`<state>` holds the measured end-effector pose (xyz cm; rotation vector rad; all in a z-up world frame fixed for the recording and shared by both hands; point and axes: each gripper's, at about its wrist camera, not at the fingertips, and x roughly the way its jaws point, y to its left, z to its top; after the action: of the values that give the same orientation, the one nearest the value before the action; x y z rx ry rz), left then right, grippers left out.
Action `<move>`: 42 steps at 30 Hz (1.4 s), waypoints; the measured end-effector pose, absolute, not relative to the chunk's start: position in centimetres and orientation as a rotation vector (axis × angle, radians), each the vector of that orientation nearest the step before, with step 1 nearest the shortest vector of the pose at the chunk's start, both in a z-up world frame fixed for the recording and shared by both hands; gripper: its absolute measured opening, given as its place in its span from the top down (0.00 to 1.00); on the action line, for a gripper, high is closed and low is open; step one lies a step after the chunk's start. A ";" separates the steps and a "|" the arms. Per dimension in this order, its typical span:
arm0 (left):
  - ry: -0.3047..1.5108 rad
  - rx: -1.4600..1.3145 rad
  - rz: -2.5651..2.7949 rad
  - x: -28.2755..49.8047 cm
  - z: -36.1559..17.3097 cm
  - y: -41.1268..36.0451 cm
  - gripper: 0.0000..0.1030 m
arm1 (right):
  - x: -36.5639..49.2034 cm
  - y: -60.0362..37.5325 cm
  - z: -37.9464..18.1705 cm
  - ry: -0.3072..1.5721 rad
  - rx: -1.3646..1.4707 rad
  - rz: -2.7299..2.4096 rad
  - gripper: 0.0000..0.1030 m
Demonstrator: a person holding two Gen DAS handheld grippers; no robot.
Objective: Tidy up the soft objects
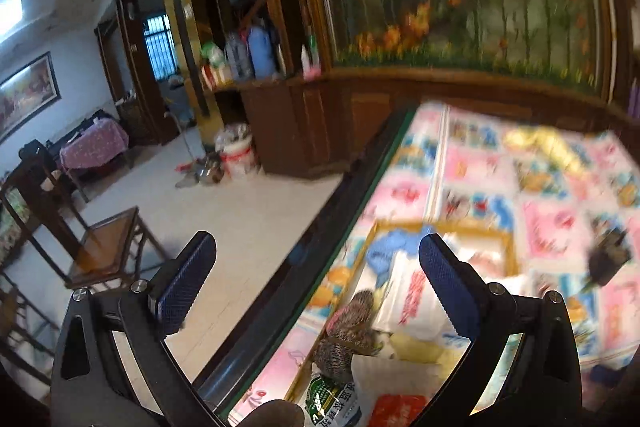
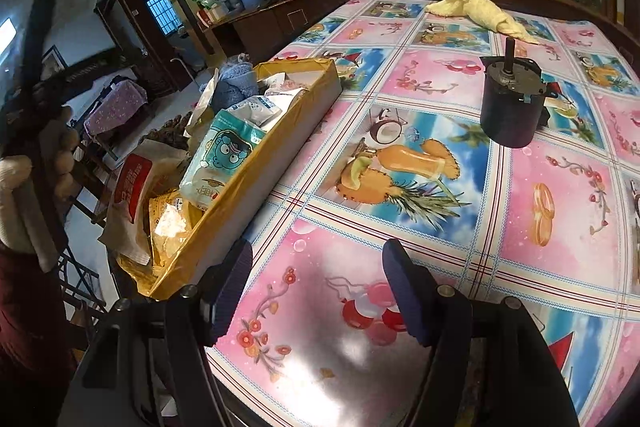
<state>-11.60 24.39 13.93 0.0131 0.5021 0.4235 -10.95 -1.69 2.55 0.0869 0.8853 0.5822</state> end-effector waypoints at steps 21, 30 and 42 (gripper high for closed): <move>0.570 -0.132 0.372 -18.4 9.3 21.9 0.00 | -16.6 4.1 2.0 0.861 -0.058 0.670 0.34; 0.616 -0.142 0.403 -18.5 8.2 22.5 0.00 | -19.8 7.9 1.4 0.822 -0.240 0.743 0.34; 0.637 -0.161 0.408 -18.5 7.6 23.5 0.00 | -20.1 8.7 1.2 0.826 -0.262 0.743 0.34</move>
<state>-18.49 23.52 7.62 -0.1612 0.6367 0.4080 -20.15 8.66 1.24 -0.2619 0.8255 0.7429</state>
